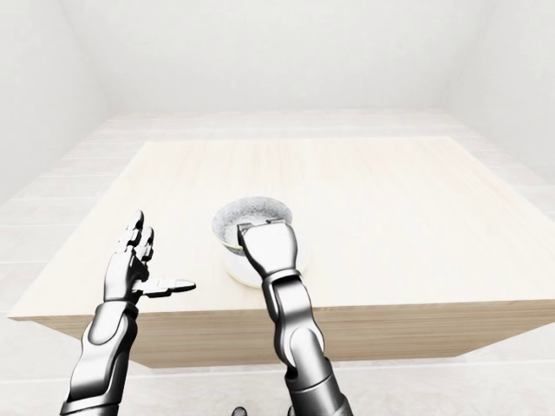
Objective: Put the bowl on the plate.
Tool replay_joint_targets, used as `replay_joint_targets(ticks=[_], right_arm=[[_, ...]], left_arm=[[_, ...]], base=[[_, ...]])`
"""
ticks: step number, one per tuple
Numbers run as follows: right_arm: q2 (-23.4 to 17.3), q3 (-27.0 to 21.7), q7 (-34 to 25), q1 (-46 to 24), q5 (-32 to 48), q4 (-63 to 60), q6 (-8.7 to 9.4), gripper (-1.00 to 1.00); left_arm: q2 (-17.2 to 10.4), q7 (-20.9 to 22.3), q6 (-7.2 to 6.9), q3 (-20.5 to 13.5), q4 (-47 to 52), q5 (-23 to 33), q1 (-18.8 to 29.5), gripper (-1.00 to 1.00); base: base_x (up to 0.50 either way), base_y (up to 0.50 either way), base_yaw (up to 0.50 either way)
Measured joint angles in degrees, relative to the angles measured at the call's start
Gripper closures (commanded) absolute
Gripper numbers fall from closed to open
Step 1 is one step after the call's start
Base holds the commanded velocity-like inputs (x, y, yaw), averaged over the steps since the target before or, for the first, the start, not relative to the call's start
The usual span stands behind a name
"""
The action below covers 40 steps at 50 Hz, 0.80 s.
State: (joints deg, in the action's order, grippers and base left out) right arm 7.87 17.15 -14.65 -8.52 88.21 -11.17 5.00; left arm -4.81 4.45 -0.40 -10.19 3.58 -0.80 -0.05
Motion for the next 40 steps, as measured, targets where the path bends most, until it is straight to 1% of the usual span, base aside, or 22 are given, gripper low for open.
replay_joint_targets(ticks=[9,28,40], right_arm=[[-0.18,-0.12,0.9,-0.25,-0.66,1.44,0.0,0.3],[-0.71,-2.4,3.25,-3.54,-2.82,7.38,0.0,0.3],[-1.15,-3.72,5.18,-5.83,-4.48,11.56,0.0,0.29]], left_arm=[[-0.02,0.07,-0.02,-0.04,0.0,0.04,-0.02,-1.0],[-0.16,0.16,-0.87,-0.28,0.97,-0.02,0.14,-1.0],[-0.19,0.2,-0.55,-0.35,0.42,-0.04,0.36,-1.0]], base=[[0.0,0.0,0.0],[0.0,0.0,0.0],[0.0,0.0,0.0]])
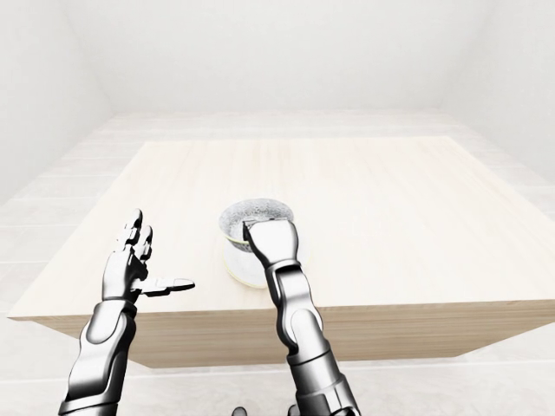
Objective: Put the bowl on the plate.
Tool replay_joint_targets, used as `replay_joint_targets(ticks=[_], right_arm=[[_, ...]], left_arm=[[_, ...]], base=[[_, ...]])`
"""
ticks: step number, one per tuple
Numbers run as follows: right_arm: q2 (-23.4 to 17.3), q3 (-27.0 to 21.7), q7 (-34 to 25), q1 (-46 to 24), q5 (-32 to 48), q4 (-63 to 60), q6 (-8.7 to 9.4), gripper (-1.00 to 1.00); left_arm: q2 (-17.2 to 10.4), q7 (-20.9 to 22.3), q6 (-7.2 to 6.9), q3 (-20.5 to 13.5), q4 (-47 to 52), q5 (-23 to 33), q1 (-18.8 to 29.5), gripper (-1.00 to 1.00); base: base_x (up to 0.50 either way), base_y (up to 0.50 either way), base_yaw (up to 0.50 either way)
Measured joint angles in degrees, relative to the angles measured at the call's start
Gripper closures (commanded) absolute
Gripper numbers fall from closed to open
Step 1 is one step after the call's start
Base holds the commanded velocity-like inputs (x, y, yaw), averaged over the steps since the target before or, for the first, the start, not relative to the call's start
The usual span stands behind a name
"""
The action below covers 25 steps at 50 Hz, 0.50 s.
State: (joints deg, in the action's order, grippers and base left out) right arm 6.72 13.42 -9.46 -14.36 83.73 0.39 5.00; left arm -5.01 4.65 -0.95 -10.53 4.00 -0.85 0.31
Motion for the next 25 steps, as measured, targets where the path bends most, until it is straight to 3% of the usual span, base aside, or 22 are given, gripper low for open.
replay_joint_targets(ticks=[25], right_arm=[[-0.44,-0.57,2.72,-1.78,-2.06,5.15,0.0,0.29]], left_arm=[[-0.05,0.04,0.71,0.0,-1.05,-0.25,0.11,-1.0]], base=[[0.0,0.0,0.0]])
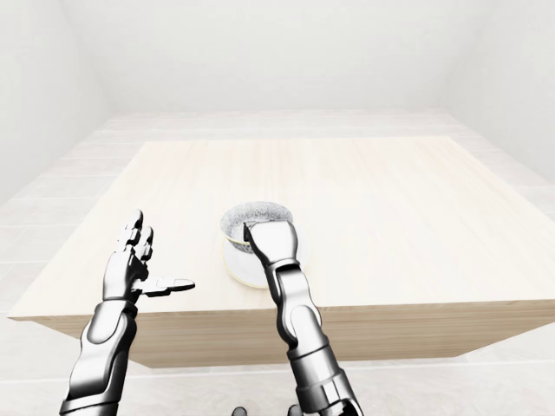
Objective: Put the bowl on the plate.
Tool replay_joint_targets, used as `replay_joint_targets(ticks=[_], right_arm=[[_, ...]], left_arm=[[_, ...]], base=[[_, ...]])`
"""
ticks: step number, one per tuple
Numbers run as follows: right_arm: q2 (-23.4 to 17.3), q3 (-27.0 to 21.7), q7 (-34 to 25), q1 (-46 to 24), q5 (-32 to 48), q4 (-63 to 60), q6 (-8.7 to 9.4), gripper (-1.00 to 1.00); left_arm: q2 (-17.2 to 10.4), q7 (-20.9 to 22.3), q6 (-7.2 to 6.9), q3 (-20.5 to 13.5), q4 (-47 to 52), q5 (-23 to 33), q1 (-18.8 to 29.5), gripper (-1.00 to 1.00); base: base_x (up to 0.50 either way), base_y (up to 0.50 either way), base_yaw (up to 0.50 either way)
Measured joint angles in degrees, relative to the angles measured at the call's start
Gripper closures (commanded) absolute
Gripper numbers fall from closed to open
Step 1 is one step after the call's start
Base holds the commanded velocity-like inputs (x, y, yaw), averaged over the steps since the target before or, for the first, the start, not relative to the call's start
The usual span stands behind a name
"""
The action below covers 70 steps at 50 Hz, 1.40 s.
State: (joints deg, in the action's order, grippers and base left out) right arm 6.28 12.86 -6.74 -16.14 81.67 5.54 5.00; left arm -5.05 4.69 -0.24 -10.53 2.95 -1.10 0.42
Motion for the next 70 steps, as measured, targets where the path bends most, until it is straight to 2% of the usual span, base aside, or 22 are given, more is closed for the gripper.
replay_joint_targets(ticks=[27,56,70], right_arm=[[-0.78,-0.37,2.75,-0.17,-2.44,4.1,0.0,0.28],[-1.44,-0.77,4.34,-0.51,-3.43,7.31,0.0,0.3],[-1.68,-0.94,5.42,-0.61,-4.29,9.06,0.0,0.29]], left_arm=[[0.01,-0.05,0.3,0.15,-0.69,-0.25,0.15,-1.0],[-0.05,-0.16,-0.71,0.13,0.51,-0.27,0.27,-1.0],[0.05,-0.18,-0.43,0.29,0.03,-0.14,0.34,-1.0]], base=[[0.0,0.0,0.0],[0.0,0.0,0.0],[0.0,0.0,0.0]])
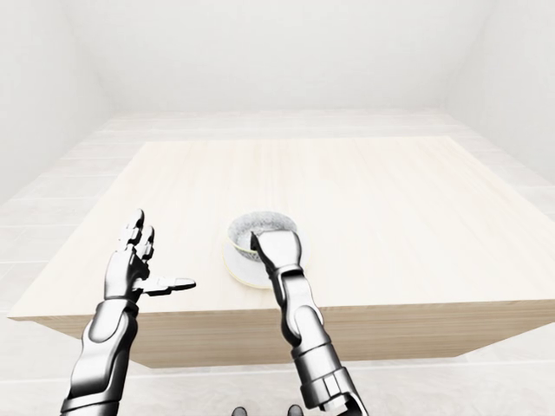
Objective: Put the bowl on the plate.
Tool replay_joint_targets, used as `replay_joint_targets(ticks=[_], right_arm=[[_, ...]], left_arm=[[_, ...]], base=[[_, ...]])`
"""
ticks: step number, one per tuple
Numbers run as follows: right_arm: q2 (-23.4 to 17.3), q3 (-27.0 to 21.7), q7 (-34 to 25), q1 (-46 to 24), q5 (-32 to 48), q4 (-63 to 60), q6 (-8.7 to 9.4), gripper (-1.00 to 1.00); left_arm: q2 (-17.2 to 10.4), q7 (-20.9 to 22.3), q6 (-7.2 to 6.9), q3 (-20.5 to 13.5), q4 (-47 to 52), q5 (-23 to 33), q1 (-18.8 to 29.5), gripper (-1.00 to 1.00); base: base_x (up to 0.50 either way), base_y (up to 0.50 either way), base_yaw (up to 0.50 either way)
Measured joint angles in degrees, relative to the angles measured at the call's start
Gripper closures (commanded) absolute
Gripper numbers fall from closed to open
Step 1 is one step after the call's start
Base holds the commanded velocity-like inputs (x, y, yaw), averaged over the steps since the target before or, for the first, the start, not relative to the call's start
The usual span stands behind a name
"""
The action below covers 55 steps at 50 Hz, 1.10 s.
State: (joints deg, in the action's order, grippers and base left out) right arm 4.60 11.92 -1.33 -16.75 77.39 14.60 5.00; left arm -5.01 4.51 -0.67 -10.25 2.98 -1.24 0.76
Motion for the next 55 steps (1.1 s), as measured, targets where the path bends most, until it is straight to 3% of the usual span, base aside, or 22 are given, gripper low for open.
replay_joint_targets(ticks=[55], right_arm=[[-0.59,-0.27,3.24,-1.47,-2.49,4.51,0.0,0.24]], left_arm=[[0.04,-0.11,0.67,0.2,-0.86,-0.13,-0.04,-1.0]], base=[[0.0,0.0,0.0]])
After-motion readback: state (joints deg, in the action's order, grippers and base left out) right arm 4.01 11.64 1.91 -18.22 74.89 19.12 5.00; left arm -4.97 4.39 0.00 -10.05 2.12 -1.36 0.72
